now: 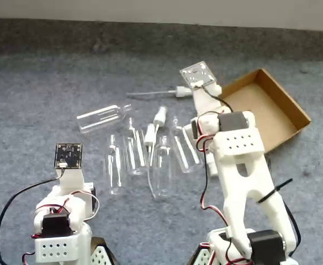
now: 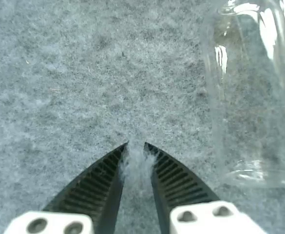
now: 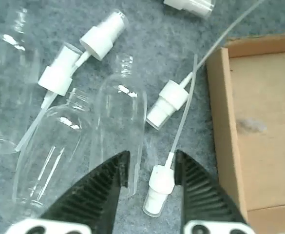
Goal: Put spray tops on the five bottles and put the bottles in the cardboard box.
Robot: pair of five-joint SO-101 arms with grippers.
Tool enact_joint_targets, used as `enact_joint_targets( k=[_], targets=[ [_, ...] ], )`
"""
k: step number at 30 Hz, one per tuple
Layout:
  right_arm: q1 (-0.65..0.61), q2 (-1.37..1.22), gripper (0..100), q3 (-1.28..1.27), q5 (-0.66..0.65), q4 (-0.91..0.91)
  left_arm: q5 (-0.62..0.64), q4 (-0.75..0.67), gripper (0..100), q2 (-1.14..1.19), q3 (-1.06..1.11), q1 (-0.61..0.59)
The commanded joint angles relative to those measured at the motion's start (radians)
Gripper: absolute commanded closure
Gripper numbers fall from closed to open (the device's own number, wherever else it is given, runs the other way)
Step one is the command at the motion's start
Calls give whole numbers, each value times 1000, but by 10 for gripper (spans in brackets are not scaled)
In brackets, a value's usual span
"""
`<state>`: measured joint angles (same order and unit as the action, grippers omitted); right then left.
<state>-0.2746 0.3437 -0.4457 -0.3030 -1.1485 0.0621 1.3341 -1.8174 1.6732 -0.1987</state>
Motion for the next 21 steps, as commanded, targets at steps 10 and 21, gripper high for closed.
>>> enact_joint_targets(
  k=[10, 21],
  targets=[
    [-68, -349, 755, 417, 12, -220, -5, 2, 993, -13, 21, -15],
    [-160, -753, 754, 783, 126, -321, -5, 2, 993, -13, 21, -15]
  ],
)
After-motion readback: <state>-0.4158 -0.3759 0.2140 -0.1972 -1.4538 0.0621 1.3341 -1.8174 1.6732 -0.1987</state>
